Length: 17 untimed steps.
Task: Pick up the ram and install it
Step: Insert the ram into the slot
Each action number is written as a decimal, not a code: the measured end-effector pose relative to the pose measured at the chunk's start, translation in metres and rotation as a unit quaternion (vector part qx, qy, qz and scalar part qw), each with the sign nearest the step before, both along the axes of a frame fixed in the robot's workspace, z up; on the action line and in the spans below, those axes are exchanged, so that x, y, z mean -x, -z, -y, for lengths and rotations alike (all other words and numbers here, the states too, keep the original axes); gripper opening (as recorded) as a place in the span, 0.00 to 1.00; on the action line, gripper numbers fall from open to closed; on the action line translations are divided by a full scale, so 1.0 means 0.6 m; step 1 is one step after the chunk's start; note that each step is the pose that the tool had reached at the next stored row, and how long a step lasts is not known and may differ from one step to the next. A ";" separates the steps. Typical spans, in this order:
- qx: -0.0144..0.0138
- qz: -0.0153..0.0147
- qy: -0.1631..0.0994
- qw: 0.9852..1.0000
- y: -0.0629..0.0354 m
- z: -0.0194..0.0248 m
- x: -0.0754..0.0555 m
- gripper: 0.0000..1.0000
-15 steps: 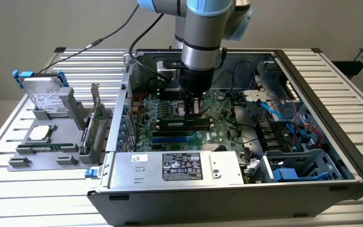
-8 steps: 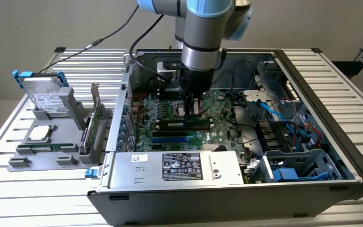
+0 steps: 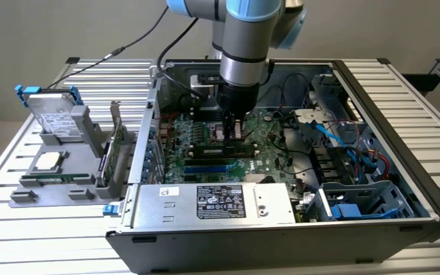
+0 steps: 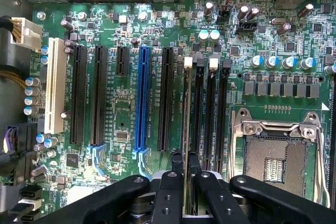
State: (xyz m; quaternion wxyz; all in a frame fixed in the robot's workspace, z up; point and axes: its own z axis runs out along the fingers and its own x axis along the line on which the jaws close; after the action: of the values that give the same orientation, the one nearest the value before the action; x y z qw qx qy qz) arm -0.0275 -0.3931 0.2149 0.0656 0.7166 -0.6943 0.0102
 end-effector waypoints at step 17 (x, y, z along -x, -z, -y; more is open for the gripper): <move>0.000 0.000 0.000 1.000 -0.038 -0.0004 0.003 0.64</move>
State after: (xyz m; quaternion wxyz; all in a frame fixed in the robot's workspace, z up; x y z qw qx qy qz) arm -0.0292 -0.3929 0.2378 0.0658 0.7166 -0.6943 0.0104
